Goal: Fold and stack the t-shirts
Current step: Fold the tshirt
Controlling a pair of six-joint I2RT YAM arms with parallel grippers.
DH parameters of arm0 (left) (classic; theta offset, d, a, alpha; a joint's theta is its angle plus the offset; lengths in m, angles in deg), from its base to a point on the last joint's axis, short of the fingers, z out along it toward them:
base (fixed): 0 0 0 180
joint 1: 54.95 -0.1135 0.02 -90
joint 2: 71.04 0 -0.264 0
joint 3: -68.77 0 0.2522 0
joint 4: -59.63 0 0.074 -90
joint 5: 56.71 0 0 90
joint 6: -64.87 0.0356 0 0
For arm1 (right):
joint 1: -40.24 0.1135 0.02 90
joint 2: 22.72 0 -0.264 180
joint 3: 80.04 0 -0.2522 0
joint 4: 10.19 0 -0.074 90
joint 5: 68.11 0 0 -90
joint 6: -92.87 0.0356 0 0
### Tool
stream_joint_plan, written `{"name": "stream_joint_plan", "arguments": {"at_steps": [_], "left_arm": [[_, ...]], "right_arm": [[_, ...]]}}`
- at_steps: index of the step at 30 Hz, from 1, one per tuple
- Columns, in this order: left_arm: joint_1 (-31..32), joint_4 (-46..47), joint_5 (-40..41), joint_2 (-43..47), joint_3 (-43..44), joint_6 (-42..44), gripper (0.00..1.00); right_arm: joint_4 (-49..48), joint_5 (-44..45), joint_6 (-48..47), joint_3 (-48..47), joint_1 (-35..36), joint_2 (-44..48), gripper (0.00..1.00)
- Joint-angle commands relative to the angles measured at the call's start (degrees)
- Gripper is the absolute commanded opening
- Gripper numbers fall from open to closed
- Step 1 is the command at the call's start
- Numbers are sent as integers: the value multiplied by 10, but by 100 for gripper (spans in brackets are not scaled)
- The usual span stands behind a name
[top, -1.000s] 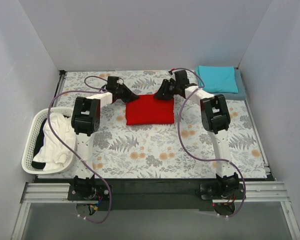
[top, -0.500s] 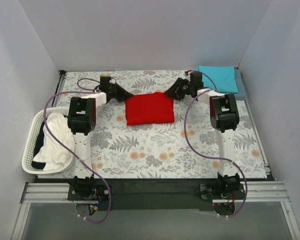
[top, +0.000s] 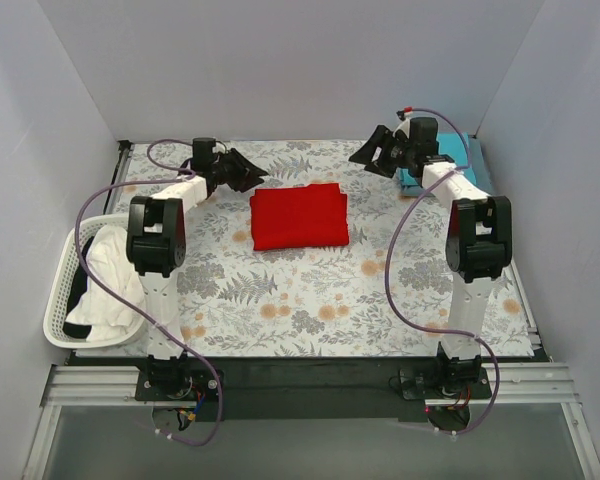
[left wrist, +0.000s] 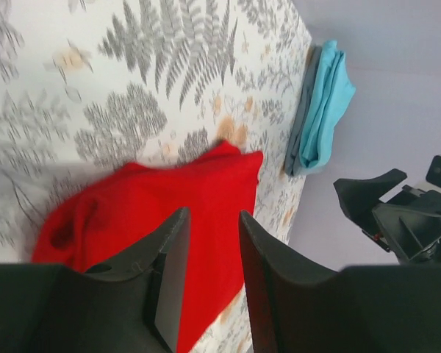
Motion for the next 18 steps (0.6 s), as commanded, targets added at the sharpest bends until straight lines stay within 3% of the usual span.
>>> {"name": "stream_joint_plan", "arguments": {"at_steps": [1,8,12,18], "left_arm": [[29,-39,12,107,-48,21,31],[123,-94,101,203,-168,36,30],[179,-113,127,204,-190,40,26],[212,-138,149,170,-181,48,24]], "right_arm": [[91,52,-74,41,4,44,77],[95,94,-136,152,44,78,88],[87,117,-139,180,76,75,90],[66,124,-108,184,100,55,92]]}}
